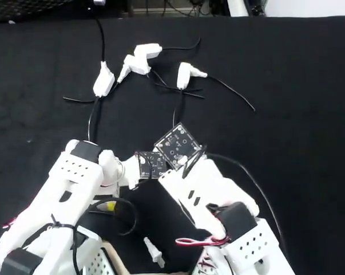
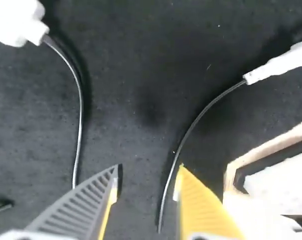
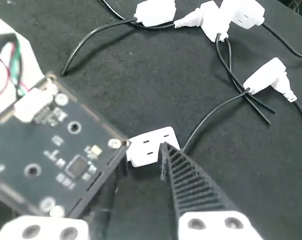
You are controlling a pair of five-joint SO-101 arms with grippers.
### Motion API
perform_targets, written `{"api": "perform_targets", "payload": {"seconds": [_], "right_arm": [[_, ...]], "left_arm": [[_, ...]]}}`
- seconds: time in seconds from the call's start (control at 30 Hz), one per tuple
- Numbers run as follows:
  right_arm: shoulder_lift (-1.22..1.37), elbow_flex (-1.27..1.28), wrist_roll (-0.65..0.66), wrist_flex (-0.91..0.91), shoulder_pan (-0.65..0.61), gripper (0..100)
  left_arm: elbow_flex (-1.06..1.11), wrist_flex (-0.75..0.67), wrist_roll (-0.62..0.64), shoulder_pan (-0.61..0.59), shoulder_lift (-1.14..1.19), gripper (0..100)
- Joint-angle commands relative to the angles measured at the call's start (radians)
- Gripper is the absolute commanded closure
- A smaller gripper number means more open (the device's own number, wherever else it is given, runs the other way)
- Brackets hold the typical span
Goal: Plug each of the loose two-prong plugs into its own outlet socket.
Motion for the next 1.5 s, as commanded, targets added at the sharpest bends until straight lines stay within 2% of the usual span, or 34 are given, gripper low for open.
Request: {"api": "perform_targets", "payload": {"seconds": [0.0, 0.07, 0.13, 0.33, 0.47, 0.57, 0.63, 0.73, 1.0, 1.13, 1.23, 1.37, 1.47], "right_arm": [[-0.015, -0.05, -0.009, -0.034, 0.046, 88.9], [-0.015, -0.05, -0.009, -0.034, 0.046, 88.9], [-0.015, -0.048, -0.009, -0.034, 0.046, 88.9], [-0.015, -0.048, -0.009, -0.034, 0.046, 88.9], [-0.013, -0.048, -0.009, -0.034, 0.046, 88.9], [-0.012, -0.048, -0.009, -0.034, 0.046, 88.9], [-0.01, -0.048, -0.009, -0.034, 0.046, 88.9], [-0.008, -0.048, -0.009, -0.034, 0.046, 88.9], [-0.015, -0.048, -0.009, -0.035, 0.048, 89.0], [-0.01, -0.044, -0.015, -0.078, 0.14, 89.0], [-0.013, -0.013, -0.017, -0.143, 0.213, 89.0], [-0.013, 0.015, -0.017, -0.181, 0.219, 89.0], [-0.01, 0.015, -0.017, -0.183, 0.219, 89.0]], "left_arm": [[0.197, 0.058, -0.161, 0.061, -0.003, 81], [0.177, 0.031, -0.051, 0.033, -0.003, 81], [0.156, -0.043, 0.115, -0.008, -0.003, 81], [0.156, -0.351, 0.747, -0.11, -0.003, 81], [0.148, -0.437, 1.16, -0.208, -0.005, 81], [0.131, -0.47, 1.386, -0.289, -0.005, 81], [0.107, -0.466, 1.476, -0.326, -0.005, 81], [0.068, -0.463, 1.536, -0.357, -0.005, 81], [-0.016, -0.242, 1.544, -0.352, -0.005, 81], [-0.091, -0.11, 1.557, -0.349, -0.008, 81], [-0.151, -0.052, 1.74, -0.381, -0.06, 80], [-0.147, 0.031, 1.904, -0.384, -0.218, 81], [-0.096, 0.071, 2.088, -0.384, -0.367, 81]]}}
